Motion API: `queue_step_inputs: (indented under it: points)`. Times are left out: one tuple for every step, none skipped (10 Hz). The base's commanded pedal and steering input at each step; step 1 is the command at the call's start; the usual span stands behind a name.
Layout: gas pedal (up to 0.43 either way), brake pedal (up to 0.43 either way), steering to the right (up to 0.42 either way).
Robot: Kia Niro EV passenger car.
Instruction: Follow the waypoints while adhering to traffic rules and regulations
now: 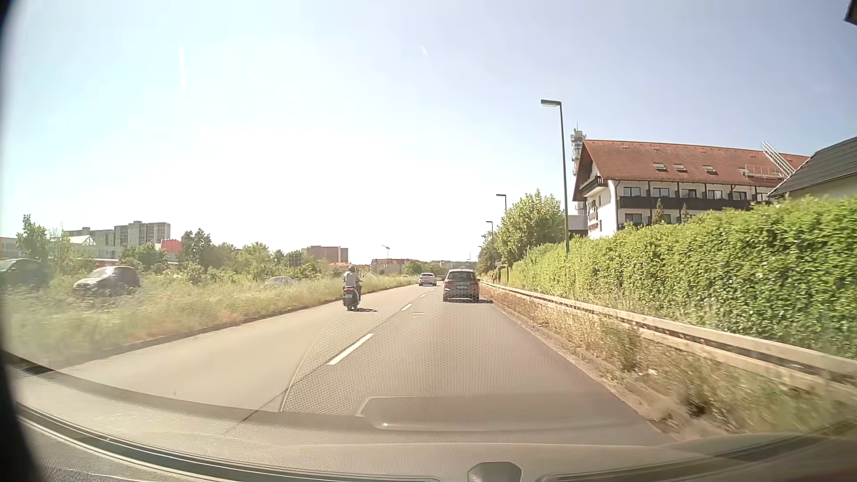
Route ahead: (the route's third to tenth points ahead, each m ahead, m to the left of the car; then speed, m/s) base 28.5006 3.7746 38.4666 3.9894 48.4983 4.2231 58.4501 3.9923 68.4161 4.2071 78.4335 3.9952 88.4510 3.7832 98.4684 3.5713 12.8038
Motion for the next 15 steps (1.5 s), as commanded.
queue_step_inputs:
  points:
    - [0.0,0.024,-0.003]
    - [0.0,0.024,-0.003]
    - [0.0,0.024,-0.003]
    - [0.0,0.024,-0.003]
    - [0.0,0.024,-0.002]
    - [0.0,0.024,-0.002]
    - [0.0,0.024,-0.002]
    - [0.0,0.024,-0.002]
    - [0.0,0.024,-0.002]
    - [0.0,0.024,-0.001]
    - [0.0,0.024,0.0]
    - [0.0,0.024,0.001]
    - [0.0,0.024,0.001]
    - [0.0,0.024,0.001]
    - [0.0,0.024,0.002]
